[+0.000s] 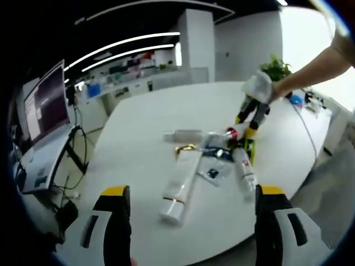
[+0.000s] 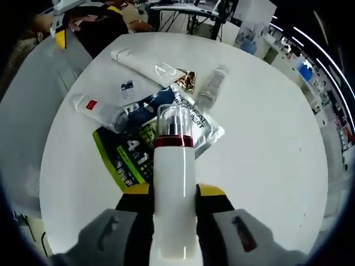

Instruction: Arrange the skincare products in the storage area until every visible bottle or jar stands upright without overlapping.

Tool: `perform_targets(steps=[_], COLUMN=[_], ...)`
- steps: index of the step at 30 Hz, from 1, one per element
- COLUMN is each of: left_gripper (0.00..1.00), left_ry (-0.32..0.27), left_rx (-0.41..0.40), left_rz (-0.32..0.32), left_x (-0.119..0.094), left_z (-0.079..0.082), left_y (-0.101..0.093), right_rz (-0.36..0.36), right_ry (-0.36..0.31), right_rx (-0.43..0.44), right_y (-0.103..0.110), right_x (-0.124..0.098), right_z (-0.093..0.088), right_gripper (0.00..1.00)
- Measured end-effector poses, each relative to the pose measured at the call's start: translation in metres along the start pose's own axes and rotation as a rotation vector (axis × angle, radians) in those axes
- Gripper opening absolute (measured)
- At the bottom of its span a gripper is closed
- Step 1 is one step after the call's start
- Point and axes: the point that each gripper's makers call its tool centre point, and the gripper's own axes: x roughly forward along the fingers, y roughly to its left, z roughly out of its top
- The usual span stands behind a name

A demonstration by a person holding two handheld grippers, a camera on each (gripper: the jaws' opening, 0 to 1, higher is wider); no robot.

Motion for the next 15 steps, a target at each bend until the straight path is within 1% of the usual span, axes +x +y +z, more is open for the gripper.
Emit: perform_targets(steps=[6,8,9,10,12,15], left_gripper=[0.91,0.92,0.93,0.93,0.93,0.94], left_ry=[-0.004,-0.001,0.004,0.004,0.003,-0.016], left_rx=[-0.061,-0.065,-0.053,-0.035,-0.034,-0.034], left_rz=[-0.007,0.0,0.007,0.006,-0.002,-0.032], left_x=[0.007,0.009,0.011,0.014,0.016,0.018], left_z=[0.001,0.001,0.0,0.001,0.003,0.009], left_y=[0.004,0.005,0.005,0.004,0.0,-0.012], right_rz=[-0.027,-0.049,-0.059,-0.068,-0.083,-0.118], right_ry=[-0.036,-0.059,-0.071,-0.092,-0.13,-0.178], right_rx=[0.068,0.084,0.099,0.125,0.161,0.212], right_y=[0.01,0.015,0.017,0.021,0.028,0.037], right_x=[-0.007,-0.013,-0.016,-0.021,-0.029,-0.042], right_z=[-0.003,-0.003,-0.003,-0.002,-0.001,0.0], right_gripper=[0.27,0.27,0.27,0.27,0.27,0.27])
